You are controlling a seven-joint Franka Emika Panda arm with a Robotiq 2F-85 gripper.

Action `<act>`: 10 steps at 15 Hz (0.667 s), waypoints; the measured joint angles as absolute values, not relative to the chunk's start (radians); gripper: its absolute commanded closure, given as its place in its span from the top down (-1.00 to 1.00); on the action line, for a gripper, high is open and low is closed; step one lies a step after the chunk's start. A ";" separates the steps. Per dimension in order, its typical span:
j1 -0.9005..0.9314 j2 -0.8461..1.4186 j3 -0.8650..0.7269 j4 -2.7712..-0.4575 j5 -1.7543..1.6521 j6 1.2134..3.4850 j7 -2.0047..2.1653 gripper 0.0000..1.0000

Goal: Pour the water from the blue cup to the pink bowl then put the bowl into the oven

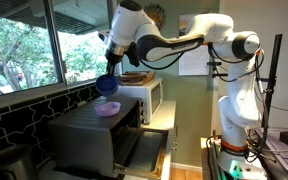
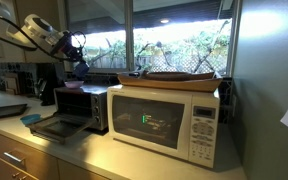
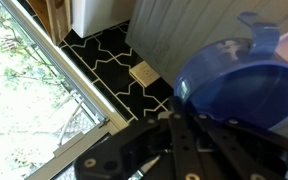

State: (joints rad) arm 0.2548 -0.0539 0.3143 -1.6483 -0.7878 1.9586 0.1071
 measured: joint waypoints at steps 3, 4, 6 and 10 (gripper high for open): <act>0.259 -0.054 0.314 -1.648 -0.792 1.960 0.096 -0.98; 0.261 -0.054 0.315 -1.648 -0.795 1.960 0.092 -0.98; 0.264 -0.054 0.315 -1.648 -0.801 1.960 0.083 -0.98; 0.269 -0.054 0.315 -1.649 -0.816 1.960 0.061 -0.98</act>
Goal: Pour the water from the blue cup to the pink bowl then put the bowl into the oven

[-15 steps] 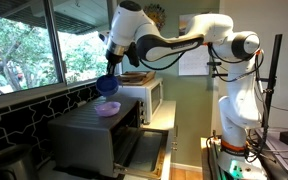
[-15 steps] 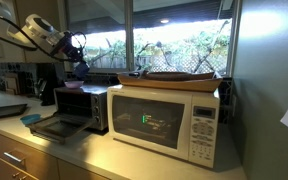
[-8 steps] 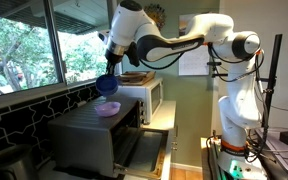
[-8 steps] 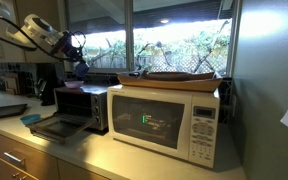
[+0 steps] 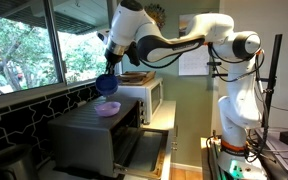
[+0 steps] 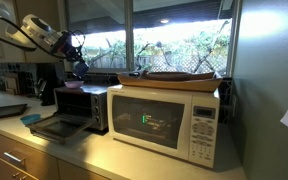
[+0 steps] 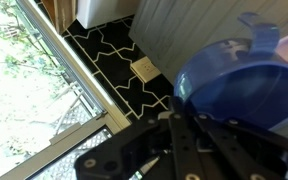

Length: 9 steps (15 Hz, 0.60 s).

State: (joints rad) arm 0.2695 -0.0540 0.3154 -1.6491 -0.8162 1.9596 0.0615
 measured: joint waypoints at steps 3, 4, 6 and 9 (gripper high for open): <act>0.272 -0.054 0.315 -1.649 -0.828 1.960 0.051 -0.98; 0.272 -0.054 0.315 -1.650 -0.830 1.960 0.050 -0.98; 0.273 -0.054 0.316 -1.650 -0.831 1.960 0.046 -0.98; 0.277 -0.054 0.318 -1.650 -0.829 1.960 0.040 -0.98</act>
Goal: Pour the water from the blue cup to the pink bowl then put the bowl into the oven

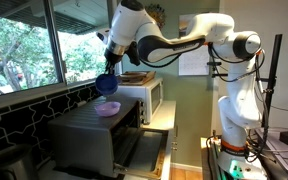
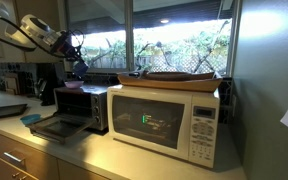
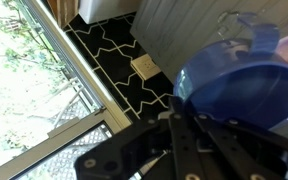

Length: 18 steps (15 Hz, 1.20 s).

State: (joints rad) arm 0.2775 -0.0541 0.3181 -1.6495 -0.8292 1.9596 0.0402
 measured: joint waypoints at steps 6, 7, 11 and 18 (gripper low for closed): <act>0.292 -0.058 0.324 -1.649 -0.827 1.960 0.038 -0.98; 0.294 -0.058 0.325 -1.649 -0.827 1.961 0.038 -0.98; 0.303 -0.059 0.332 -1.649 -0.824 1.962 0.036 -0.98; 0.313 -0.060 0.345 -1.649 -0.821 1.965 0.020 -0.98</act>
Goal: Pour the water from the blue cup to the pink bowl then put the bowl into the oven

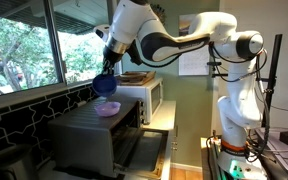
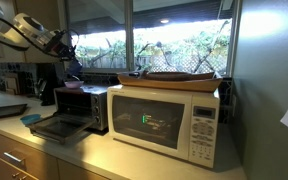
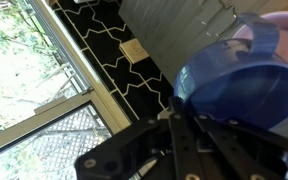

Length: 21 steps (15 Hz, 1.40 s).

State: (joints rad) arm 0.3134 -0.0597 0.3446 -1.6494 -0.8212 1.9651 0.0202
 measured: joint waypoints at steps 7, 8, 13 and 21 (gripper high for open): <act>0.323 -0.060 0.349 -1.649 -0.821 1.980 0.006 -0.98; 0.324 -0.060 0.349 -1.649 -0.821 1.981 0.002 -0.98; 0.325 -0.060 0.351 -1.649 -0.822 1.990 -0.014 -0.98; 0.325 -0.060 0.351 -1.650 -0.824 2.021 -0.037 -0.98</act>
